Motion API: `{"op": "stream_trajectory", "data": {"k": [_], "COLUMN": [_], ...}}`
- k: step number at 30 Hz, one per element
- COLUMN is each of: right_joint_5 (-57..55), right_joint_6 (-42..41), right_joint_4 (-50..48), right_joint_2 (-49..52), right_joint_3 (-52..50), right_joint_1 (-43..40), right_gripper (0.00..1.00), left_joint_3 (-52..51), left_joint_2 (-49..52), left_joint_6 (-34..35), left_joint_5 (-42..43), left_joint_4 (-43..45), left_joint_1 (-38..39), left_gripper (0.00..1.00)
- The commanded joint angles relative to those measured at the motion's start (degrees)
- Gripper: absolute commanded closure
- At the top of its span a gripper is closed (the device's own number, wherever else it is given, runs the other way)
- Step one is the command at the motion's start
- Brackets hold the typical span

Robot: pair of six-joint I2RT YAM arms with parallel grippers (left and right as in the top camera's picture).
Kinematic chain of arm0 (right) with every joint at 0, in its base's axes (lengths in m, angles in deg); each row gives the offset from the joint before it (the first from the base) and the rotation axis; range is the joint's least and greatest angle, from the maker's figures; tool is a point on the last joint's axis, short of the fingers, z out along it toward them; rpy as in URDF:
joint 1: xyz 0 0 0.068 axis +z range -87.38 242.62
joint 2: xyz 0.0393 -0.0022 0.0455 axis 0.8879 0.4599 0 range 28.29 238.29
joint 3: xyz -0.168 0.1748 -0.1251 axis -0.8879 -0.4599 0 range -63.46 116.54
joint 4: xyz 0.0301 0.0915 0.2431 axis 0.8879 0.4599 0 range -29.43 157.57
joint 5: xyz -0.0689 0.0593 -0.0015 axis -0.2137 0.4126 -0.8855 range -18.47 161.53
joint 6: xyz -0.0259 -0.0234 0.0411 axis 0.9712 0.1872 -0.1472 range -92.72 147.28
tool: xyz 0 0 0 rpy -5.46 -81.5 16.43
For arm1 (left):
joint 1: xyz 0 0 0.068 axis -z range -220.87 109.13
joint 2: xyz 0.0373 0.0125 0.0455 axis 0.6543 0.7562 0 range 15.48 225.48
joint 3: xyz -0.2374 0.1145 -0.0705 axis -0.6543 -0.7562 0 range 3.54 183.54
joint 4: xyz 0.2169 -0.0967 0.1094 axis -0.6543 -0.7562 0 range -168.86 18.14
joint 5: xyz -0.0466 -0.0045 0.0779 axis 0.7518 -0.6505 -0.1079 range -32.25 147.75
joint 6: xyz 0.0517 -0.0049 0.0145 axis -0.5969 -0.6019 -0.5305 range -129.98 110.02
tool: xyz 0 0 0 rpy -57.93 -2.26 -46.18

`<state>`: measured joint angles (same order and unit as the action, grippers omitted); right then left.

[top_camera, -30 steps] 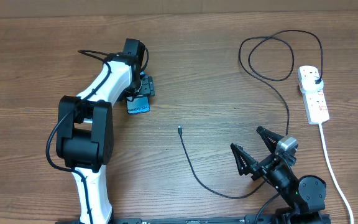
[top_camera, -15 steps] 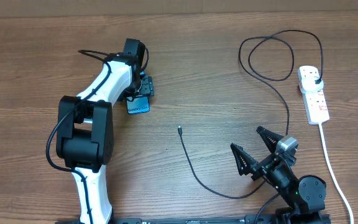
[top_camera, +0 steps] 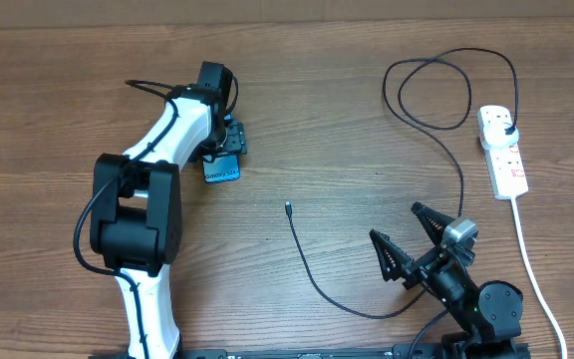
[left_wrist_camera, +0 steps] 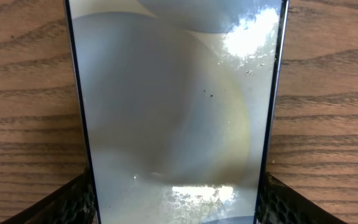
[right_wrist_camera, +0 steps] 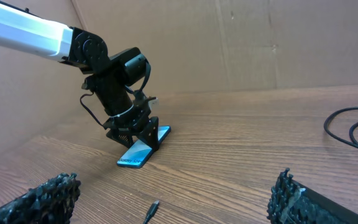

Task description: Plug charger to phone and switch on socket

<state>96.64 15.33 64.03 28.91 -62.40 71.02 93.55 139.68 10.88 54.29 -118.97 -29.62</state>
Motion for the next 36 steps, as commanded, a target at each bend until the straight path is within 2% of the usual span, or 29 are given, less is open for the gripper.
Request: {"op": "stream_trajectory", "data": {"k": [1,6,9,21,33,36], "right_joint_5": [0.0,0.0,0.0,0.0,0.0,0.0], "right_joint_6": [0.0,0.0,0.0,0.0,0.0,0.0], "right_joint_4": [-0.3,-0.3,-0.3,-0.3,-0.3,-0.3], "right_joint_2": [-0.5,-0.5,-0.5,-0.5,-0.5,-0.5], "right_joint_3": [-0.6,-0.6,-0.6,-0.6,-0.6,-0.6], "right_joint_1": [0.3,0.3,0.3,0.3,0.3,0.3], "right_gripper": [0.00,0.00,0.00,0.00,0.00,0.00], "left_joint_3": [-2.5,-2.3,-2.0,3.8,5.1,5.6], "left_joint_2": [2.1,2.1,2.1,2.1,2.0,2.0], "left_joint_6": [1.5,1.5,1.8,2.5,4.5,5.1], "left_joint_5": [2.1,2.7,3.4,4.0,12.2,13.7], "left_joint_4": [-1.0,-1.0,-1.1,-6.9,-8.7,-8.9], "left_joint_1": [0.0,0.0,0.0,0.0,0.4,1.3], "left_gripper": [0.37,0.41,0.48,0.65,0.82,0.89]}}
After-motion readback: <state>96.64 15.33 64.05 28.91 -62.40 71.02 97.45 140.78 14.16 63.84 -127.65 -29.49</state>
